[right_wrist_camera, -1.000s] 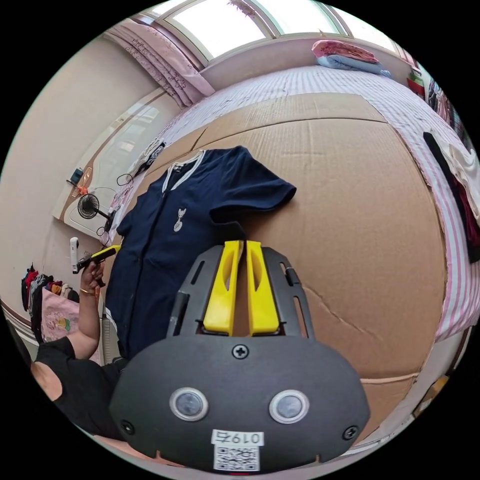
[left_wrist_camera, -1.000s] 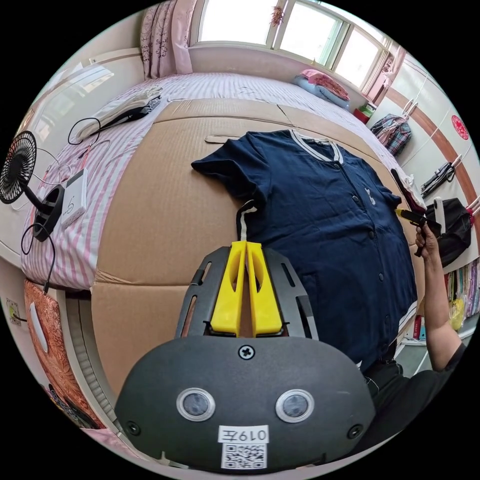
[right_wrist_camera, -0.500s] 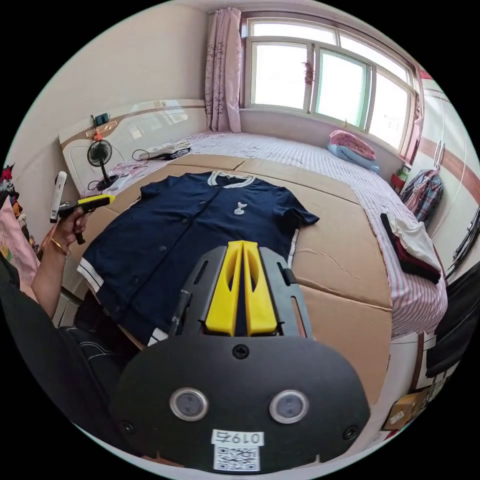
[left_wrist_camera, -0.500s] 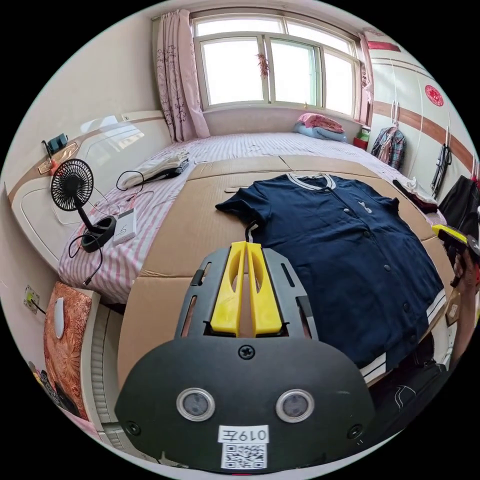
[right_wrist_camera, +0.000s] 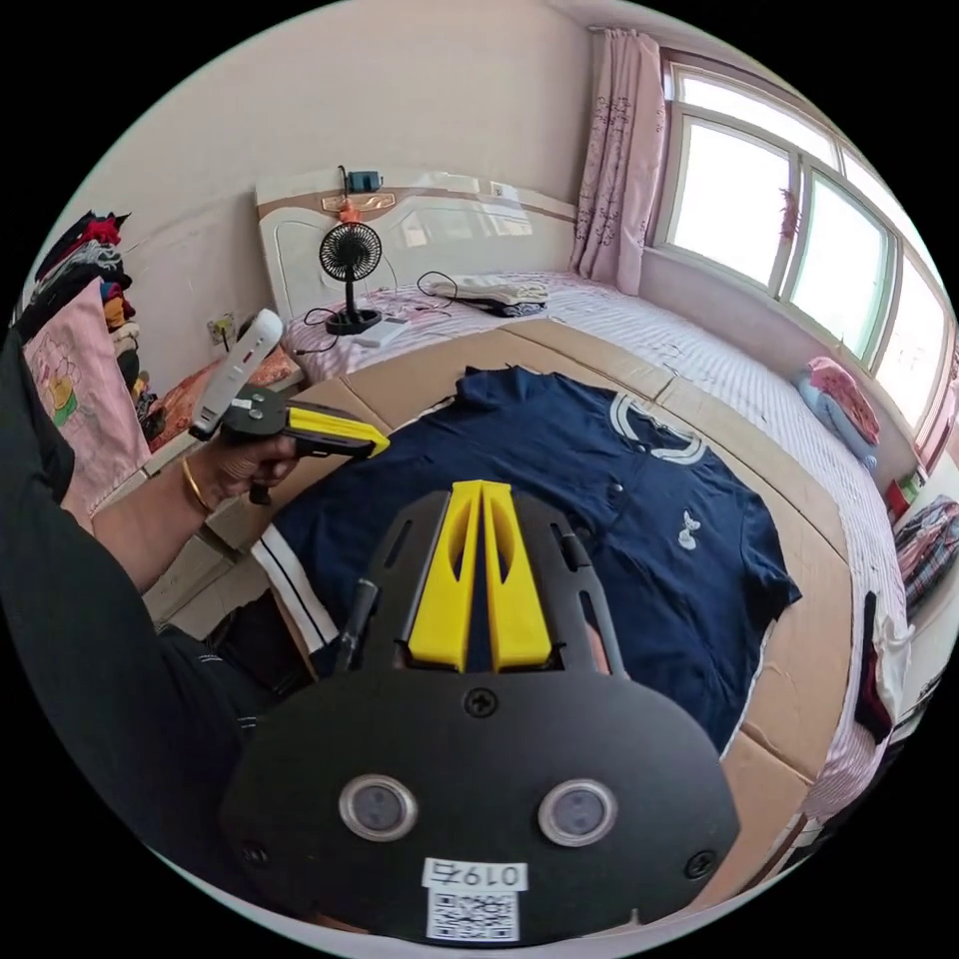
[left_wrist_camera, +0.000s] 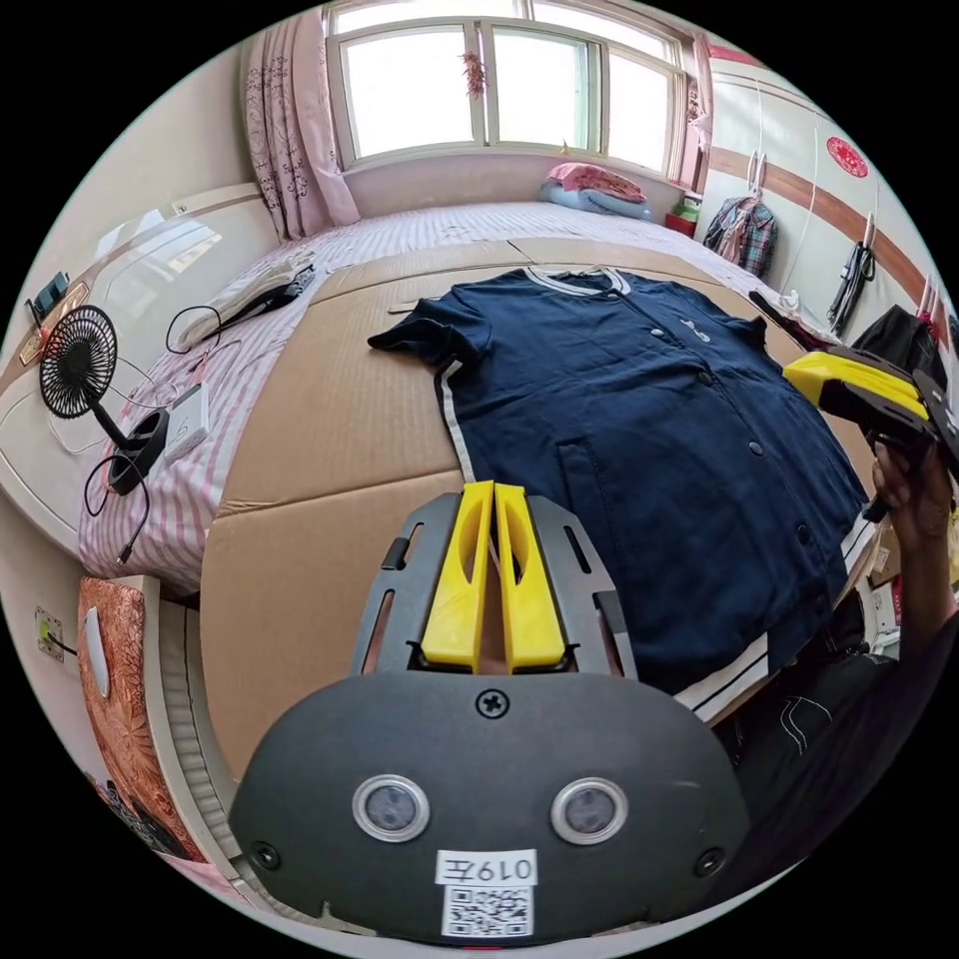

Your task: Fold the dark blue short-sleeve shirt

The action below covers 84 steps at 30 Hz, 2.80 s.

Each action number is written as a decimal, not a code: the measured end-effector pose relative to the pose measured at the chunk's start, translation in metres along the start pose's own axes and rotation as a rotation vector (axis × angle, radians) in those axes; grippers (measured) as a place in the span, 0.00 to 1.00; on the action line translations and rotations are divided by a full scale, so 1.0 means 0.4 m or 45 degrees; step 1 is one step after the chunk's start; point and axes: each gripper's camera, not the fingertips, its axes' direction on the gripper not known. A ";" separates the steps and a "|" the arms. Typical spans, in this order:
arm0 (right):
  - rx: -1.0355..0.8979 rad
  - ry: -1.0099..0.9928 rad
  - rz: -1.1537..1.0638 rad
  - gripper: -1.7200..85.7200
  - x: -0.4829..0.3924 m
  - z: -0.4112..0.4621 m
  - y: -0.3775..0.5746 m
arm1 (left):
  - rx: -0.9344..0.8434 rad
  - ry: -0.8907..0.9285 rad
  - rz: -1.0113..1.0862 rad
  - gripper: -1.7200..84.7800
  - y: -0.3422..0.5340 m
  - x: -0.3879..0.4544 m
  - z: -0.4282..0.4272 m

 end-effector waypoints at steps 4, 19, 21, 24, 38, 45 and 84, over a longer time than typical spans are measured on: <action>-0.021 -0.094 -0.030 0.01 -0.088 0.105 -0.059 | -0.019 0.057 -0.025 0.03 -0.046 -0.061 0.010; 0.016 -0.046 -0.095 0.01 -0.310 0.370 -0.167 | -0.173 0.600 -0.540 0.03 -0.644 -0.751 0.346; 0.012 -0.077 -0.107 0.01 -0.332 0.409 -0.168 | -0.276 0.583 -0.519 0.03 -0.708 -0.770 0.410; 0.022 -0.119 -0.123 0.02 -0.358 0.452 -0.175 | -0.337 0.564 -0.508 0.03 -0.763 -0.787 0.451; -0.042 -0.020 -0.228 0.10 -0.439 0.781 -0.328 | -0.452 0.541 -0.485 0.03 -0.942 -0.839 0.595; -0.052 0.025 -0.106 0.09 -0.413 0.924 -0.364 | -0.488 0.576 -0.392 0.03 -1.032 -0.838 0.646; -0.198 0.026 0.279 0.02 -0.121 1.181 -0.370 | -0.541 0.693 0.359 0.03 -1.392 -0.104 0.785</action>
